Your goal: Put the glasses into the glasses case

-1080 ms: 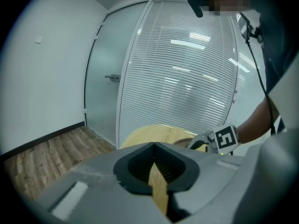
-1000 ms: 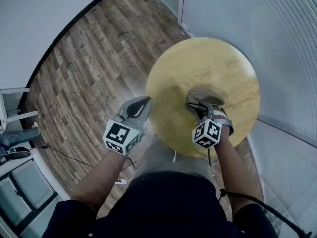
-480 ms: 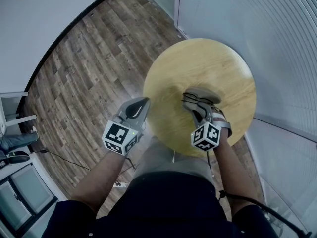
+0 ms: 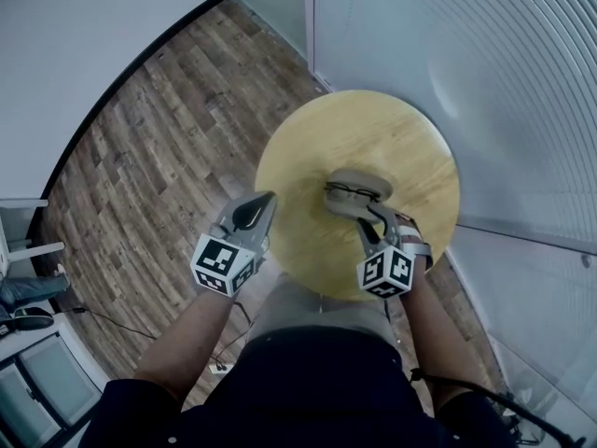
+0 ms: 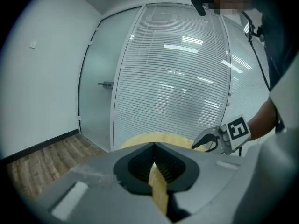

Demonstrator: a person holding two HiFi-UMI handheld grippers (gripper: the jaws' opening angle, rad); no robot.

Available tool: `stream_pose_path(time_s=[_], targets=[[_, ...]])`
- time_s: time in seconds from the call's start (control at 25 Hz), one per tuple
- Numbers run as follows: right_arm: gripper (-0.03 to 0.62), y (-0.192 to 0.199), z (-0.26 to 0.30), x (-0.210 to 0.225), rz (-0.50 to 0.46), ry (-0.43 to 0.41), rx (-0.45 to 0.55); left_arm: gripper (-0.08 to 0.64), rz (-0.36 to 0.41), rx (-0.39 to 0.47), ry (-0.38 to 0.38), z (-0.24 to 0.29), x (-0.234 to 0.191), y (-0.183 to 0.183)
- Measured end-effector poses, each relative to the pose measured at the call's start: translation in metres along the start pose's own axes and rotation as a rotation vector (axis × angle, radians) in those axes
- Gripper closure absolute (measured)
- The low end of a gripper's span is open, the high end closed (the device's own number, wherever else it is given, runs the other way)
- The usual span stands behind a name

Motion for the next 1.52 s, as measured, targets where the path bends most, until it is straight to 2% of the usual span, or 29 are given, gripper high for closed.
stream_pose_path(time_s=[0.16,0.24,0.32,0.44,0.96,1.2,1.4,1.52], targets=[[0.446,-0.004,-0.025,0.015,0.008,0.065,0.024,0.554,0.016,0.024,0.013,0.003,0.011,-0.011],[0.446,-0.011,-0.042,0.027,-0.020,0.123,0.043,0.554,0.024,0.040,0.016,0.005,0.014,-0.020],[0.446,-0.024,-0.063,0.040,-0.047,0.183,0.082,0.554,0.032,0.056,0.020,0.005,0.018,-0.034],[0.446,-0.040,-0.094,0.059,-0.019,0.242,0.155,0.554,0.049,0.091,0.023,0.007,0.024,-0.058],[0.448,-0.083,-0.178,0.112,0.236,0.373,0.393,0.554,0.087,0.197,0.022,-0.004,0.036,-0.123],[0.491,-0.094,-0.216,0.117,0.356,0.440,0.596,0.554,0.082,0.225,0.015,-0.018,0.042,-0.130],[0.559,-0.078,-0.237,0.118,0.483,0.482,0.649,0.554,0.085,0.237,0.021,-0.017,0.055,-0.133],[0.580,-0.054,-0.239,0.119,0.611,0.497,0.647,0.554,0.098,0.245,0.029,-0.016,0.062,-0.136]])
Point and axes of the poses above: the fingertips, and each gripper's own axes: z forward along the fingers, x to its right, y out of its underside, the point moved 1 cm from there along -z, backward along the fingers, and after that the axes turned 12 degrees about x, right-handed, at the moved point
